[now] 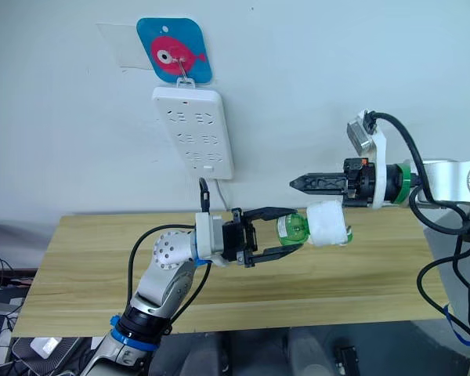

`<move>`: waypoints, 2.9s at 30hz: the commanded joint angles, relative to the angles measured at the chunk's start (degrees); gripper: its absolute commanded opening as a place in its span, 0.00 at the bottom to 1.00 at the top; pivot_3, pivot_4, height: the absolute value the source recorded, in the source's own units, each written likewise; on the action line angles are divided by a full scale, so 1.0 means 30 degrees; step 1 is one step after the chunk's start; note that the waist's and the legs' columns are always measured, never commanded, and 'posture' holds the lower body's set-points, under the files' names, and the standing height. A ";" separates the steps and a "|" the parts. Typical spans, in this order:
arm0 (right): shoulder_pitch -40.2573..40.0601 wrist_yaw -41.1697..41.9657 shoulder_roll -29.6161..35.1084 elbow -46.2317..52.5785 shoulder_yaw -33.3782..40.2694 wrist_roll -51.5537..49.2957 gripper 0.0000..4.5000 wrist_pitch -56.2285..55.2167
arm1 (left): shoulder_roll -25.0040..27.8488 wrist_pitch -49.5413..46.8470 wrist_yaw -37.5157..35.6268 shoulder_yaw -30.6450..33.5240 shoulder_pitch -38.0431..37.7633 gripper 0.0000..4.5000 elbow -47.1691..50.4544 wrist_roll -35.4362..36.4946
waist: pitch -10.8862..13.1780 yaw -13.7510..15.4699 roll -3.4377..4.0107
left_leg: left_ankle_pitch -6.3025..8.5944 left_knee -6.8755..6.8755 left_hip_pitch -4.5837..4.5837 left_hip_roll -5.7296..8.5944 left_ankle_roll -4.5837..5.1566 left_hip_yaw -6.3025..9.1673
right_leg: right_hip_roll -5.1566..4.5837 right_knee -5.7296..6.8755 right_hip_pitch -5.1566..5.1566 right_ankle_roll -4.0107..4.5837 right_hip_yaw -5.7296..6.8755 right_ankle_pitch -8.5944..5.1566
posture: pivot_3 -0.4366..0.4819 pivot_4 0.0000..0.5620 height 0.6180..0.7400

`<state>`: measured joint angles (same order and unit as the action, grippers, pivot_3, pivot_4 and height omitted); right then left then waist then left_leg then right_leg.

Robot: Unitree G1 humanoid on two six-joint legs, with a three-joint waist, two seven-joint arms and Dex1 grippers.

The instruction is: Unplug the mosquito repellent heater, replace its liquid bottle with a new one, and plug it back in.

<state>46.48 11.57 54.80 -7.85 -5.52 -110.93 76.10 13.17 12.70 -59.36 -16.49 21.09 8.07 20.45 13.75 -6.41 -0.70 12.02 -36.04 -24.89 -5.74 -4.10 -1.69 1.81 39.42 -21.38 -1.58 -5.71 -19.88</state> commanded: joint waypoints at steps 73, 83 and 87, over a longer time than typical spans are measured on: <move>0.0447 0.5575 0.2426 0.4518 0.0161 -0.0691 0.01 0.0639 | -0.0153 -0.1970 0.1482 0.0446 0.0434 0.49 0.0543 -0.0019 | 0.0005 -0.0035 -0.0004 | 0.0001 -0.0006 0.0005 -0.0002 0.0002 0.0002 | 0.0002 0.0003 -0.0005 -0.0001 -0.0002 -0.0001 | 0.25 0.45 1.00; 0.1910 0.3412 0.0923 0.2891 -0.0302 -0.0691 0.01 0.0235 | -0.0060 -0.2086 0.1335 0.0213 0.0143 0.49 0.0982 0.0178 | 0.0009 -0.0025 -0.0007 | 0.0001 -0.0001 0.0002 -0.0001 0.0002 -0.0002 | 0.0000 0.0010 -0.0013 0.0000 -0.0008 0.0000 | 0.26 0.46 1.00; 0.2932 0.1709 0.0176 0.1256 -0.0145 -0.0691 0.01 0.0111 | 0.0067 -0.2093 0.1167 0.0140 -0.0057 0.49 0.1149 0.0241 | 0.0011 -0.0043 -0.0007 | 0.0001 0.0002 0.0002 -0.0001 0.0002 -0.0004 | 0.0000 0.0007 -0.0014 0.0000 -0.0009 0.0000 | 0.26 0.46 1.00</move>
<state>53.69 18.62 55.43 -2.83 -7.04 -111.63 77.38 13.66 5.47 -55.38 -15.69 20.94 8.54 20.14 13.79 -6.54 -0.72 12.03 -36.02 -24.88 -5.75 -4.09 -1.70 1.81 39.44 -21.42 -1.58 -5.73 -19.88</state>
